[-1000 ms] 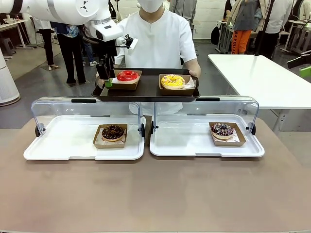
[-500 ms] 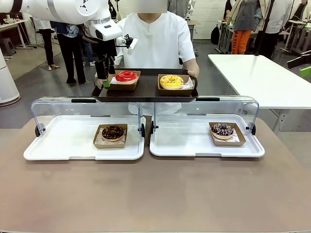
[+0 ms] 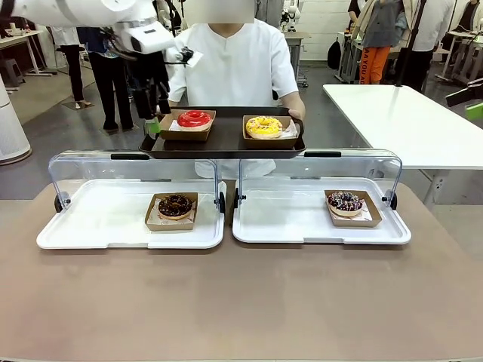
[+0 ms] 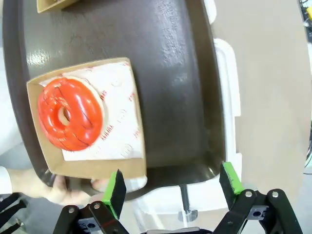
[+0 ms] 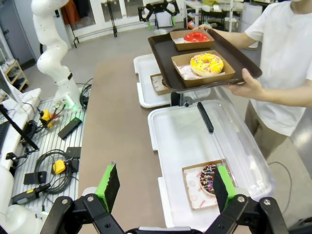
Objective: Provide the desired donut to the person.
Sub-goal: Place the picked Paper togo box onto the Handle tray extended by the person.
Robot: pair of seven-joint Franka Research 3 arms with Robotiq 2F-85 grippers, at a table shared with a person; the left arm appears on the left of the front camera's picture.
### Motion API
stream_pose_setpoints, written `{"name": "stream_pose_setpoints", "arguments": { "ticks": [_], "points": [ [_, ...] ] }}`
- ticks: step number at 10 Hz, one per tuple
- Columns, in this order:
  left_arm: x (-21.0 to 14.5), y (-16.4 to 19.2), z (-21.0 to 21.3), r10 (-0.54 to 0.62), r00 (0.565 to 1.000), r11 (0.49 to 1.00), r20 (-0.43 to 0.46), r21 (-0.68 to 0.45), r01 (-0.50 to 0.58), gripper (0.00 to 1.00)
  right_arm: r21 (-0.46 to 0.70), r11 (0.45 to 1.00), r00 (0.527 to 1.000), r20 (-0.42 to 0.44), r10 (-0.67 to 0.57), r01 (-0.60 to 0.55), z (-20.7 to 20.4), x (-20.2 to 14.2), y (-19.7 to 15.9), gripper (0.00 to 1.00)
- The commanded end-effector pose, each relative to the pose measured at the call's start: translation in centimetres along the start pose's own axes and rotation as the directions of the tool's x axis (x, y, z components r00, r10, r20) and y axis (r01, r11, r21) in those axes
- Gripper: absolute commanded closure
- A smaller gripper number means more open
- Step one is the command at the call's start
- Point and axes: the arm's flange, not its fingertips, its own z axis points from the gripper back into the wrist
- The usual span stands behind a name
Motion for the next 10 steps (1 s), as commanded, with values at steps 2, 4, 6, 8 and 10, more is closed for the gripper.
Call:
{"name": "stream_pose_setpoints", "arguments": {
  "ticks": [2,4,6,8,10],
  "points": [
    [-7.7,-6.6,1.4,-0.009,0.988,0.999,0.154,0.044,0.002,0.0,-0.002,1.0,1.0,0.011,0.002,-0.002,-0.1,0.0,0.0,0.0],
    [-11.7,-8.9,1.0,0.02,0.981,0.997,0.193,0.065,-0.033,0.0,-0.002,1.0,1.0,0.011,0.002,-0.002,-0.1,0.0,0.0,0.0],
    [-14.3,-10.4,-0.1,0.052,0.975,0.996,0.214,0.059,-0.066,0.0,-0.002,1.0,1.0,0.011,0.002,-0.002,-0.1,0.0,0.0,0.0],
    [-15.9,-11.0,0.4,0.056,0.972,0.994,0.227,0.084,-0.076,0.0,-0.002,1.0,1.0,0.011,0.002,-0.002,-0.1,0.0,0.0,0.0],
    [-16.0,-10.5,0.1,0.085,0.978,0.994,0.19,0.044,-0.095,0.0,-0.002,1.0,1.0,0.011,0.002,-0.002,-0.1,0.0,0.0,0.0]
  ]
}}
